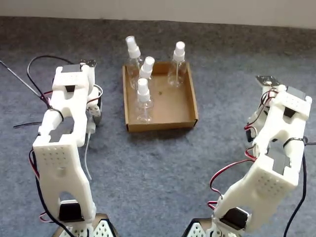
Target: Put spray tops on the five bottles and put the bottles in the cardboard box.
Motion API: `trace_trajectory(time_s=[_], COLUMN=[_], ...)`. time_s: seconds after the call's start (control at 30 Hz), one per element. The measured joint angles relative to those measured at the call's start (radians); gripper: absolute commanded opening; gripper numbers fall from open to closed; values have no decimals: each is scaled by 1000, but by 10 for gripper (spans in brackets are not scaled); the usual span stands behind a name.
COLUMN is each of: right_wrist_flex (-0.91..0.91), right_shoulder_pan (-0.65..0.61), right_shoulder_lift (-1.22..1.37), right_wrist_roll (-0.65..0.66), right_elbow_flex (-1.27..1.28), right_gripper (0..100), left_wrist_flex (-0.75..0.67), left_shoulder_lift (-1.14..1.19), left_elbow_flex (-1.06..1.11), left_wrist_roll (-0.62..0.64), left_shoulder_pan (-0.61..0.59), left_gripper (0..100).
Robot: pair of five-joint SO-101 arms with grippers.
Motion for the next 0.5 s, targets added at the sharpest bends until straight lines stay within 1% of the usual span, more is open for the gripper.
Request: trace_trajectory(time_s=[0.43,0.5], right_wrist_flex=[0,0], right_shoulder_pan=[0,0], right_shoulder_lift=[0,0], right_wrist_roll=[0,0], right_elbow_flex=[0,0], right_gripper=[238,218], left_wrist_flex=[0,0], left_shoulder_lift=[0,0], left_elbow_flex=[0,0], left_wrist_roll=[0,0], left_shoulder_pan=[0,0], left_gripper=[68,68])
